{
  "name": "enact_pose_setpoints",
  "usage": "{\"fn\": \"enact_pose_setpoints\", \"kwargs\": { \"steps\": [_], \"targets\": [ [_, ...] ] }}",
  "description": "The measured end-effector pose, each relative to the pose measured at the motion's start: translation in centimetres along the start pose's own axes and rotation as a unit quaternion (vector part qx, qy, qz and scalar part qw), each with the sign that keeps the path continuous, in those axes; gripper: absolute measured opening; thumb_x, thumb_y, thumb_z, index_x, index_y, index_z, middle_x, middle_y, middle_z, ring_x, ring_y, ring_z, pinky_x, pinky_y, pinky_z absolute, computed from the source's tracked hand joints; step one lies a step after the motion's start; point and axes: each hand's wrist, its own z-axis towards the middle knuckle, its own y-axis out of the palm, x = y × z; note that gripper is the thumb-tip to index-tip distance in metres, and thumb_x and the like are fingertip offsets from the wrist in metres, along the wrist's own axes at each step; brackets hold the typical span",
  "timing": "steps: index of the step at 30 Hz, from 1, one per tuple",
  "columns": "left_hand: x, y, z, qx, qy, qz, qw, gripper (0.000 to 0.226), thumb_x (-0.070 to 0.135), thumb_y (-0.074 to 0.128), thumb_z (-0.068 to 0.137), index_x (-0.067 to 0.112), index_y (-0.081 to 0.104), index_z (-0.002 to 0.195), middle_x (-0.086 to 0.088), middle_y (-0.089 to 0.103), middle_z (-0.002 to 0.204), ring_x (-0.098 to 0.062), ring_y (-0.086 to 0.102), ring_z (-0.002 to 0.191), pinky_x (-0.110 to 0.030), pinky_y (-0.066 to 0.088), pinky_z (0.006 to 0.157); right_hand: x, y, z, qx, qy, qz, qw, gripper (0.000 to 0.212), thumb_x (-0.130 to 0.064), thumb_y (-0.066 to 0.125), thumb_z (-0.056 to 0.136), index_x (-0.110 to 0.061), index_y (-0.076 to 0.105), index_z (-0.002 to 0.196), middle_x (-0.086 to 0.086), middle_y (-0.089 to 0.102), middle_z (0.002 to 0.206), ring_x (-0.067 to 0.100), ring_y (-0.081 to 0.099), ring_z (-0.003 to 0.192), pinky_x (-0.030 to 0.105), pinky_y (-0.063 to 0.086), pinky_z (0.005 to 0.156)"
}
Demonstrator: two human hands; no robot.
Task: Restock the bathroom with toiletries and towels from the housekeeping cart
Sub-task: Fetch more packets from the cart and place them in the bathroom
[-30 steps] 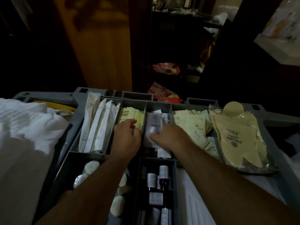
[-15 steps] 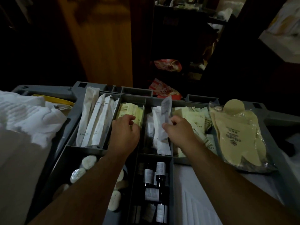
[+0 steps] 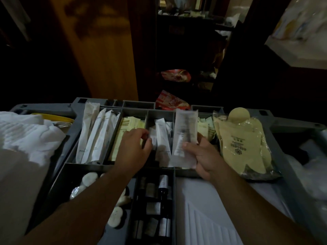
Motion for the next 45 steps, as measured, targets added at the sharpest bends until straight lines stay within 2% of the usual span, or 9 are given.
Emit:
{"fn": "enact_pose_setpoints", "kwargs": {
  "steps": [4, 9, 12, 18, 22, 26, 32, 38, 45],
  "targets": [
    [1.0, 0.1, -0.3, -0.019, -0.01, 0.002, 1.0, 0.02, 0.025, 0.061, 0.095, 0.023, 0.062, 0.115, 0.009, 0.06, 0.1, -0.005, 0.052, 0.086, -0.016, 0.037, 0.071, -0.7, 1.4, 1.0, 0.0, 0.027, -0.022, 0.999, 0.023, 0.009, 0.059, 0.091, -0.011, 0.066, 0.1, 0.009, 0.076, 0.086, 0.025, 0.072, 0.081, 0.049, 0.058, 0.083],
    [1.9, -0.2, -0.2, -0.072, -0.055, 0.009, 0.996, 0.004, 0.025, 0.061, 0.096, 0.025, 0.064, 0.099, 0.005, 0.067, 0.092, 0.002, 0.054, 0.072, -0.012, 0.039, 0.061, -0.1, 0.1, 1.1, 0.011, 0.028, 0.002, 1.0, 0.013, -0.003, 0.059, 0.096, -0.01, 0.067, 0.104, 0.007, 0.078, 0.089, 0.022, 0.074, 0.079, 0.04, 0.061, 0.069],
    [2.6, 0.4, -0.1, -0.149, -0.093, 0.033, 0.984, 0.018, 0.034, 0.061, 0.097, 0.02, 0.066, 0.106, 0.002, 0.068, 0.097, -0.005, 0.057, 0.075, -0.02, 0.043, 0.065, -0.2, -1.2, 1.0, 0.042, 0.013, 0.004, 0.999, 0.013, -0.005, 0.059, 0.097, -0.006, 0.067, 0.106, 0.008, 0.077, 0.087, 0.021, 0.074, 0.075, 0.035, 0.061, 0.062],
    [3.0, 2.6, 1.8, -0.225, -0.157, 0.057, 0.96, 0.041, 0.044, 0.065, 0.091, 0.009, 0.065, 0.113, -0.004, 0.069, 0.107, -0.018, 0.063, 0.089, -0.025, 0.044, 0.067, -0.1, -2.6, 0.6, 0.08, -0.012, -0.054, 0.995, 0.011, -0.009, 0.067, 0.093, -0.004, 0.07, 0.102, 0.023, 0.074, 0.103, 0.035, 0.07, 0.091, 0.052, 0.056, 0.088],
    [3.1, 4.2, 2.7, -0.221, -0.2, 0.075, 0.952, 0.057, 0.041, 0.076, 0.08, 0.006, 0.059, 0.122, -0.012, 0.067, 0.117, -0.026, 0.065, 0.101, -0.03, 0.053, 0.079, 0.6, -3.6, 0.3, 0.083, -0.009, -0.079, 0.993, 0.013, -0.011, 0.067, 0.093, -0.007, 0.07, 0.104, 0.015, 0.076, 0.097, 0.032, 0.073, 0.092, 0.048, 0.059, 0.082],
    [2.7, 4.9, 2.8, -0.199, -0.189, 0.125, 0.953, 0.043, 0.024, 0.075, 0.083, 0.0, 0.061, 0.117, -0.013, 0.067, 0.114, -0.028, 0.066, 0.103, -0.032, 0.054, 0.083, 0.9, -4.2, 0.3, 0.071, -0.006, -0.077, 0.994, 0.016, -0.012, 0.068, 0.093, -0.008, 0.07, 0.108, 0.012, 0.077, 0.099, 0.029, 0.073, 0.092, 0.044, 0.059, 0.079],
    [2.3, 4.8, 2.9, -0.204, -0.184, 0.147, 0.95, 0.031, 0.024, 0.075, 0.083, 0.004, 0.069, 0.106, -0.01, 0.068, 0.103, -0.024, 0.065, 0.093, -0.024, 0.044, 0.067, 1.0, -4.0, 0.3, 0.065, -0.017, -0.108, 0.992, 0.021, -0.015, 0.068, 0.093, -0.012, 0.07, 0.114, 0.004, 0.077, 0.1, 0.02, 0.074, 0.092, 0.029, 0.057, 0.068],
    [1.9, 4.4, 3.0, -0.226, -0.174, 0.143, 0.948, 0.026, 0.024, 0.072, 0.084, 0.007, 0.072, 0.103, -0.003, 0.063, 0.089, -0.016, 0.058, 0.076, -0.02, 0.037, 0.054, 1.0, -4.0, 0.4, 0.069, -0.006, -0.119, 0.991, 0.021, -0.017, 0.069, 0.092, -0.012, 0.07, 0.113, 0.007, 0.077, 0.1, 0.026, 0.073, 0.096, 0.044, 0.06, 0.083],
    [3.0, 4.9, 2.2, -0.17, -0.132, 0.165, 0.962, 0.023, 0.017, 0.051, 0.099, 0.005, 0.063, 0.114, -0.01, 0.063, 0.116, -0.022, 0.061, 0.096, -0.029, 0.046, 0.08, 0.8, -3.6, 0.5, 0.06, -0.007, -0.118, 0.991, 0.019, -0.015, 0.068, 0.093, -0.015, 0.07, 0.111, 0.003, 0.077, 0.1, 0.02, 0.074, 0.093, 0.036, 0.06, 0.075]
  ]
}}
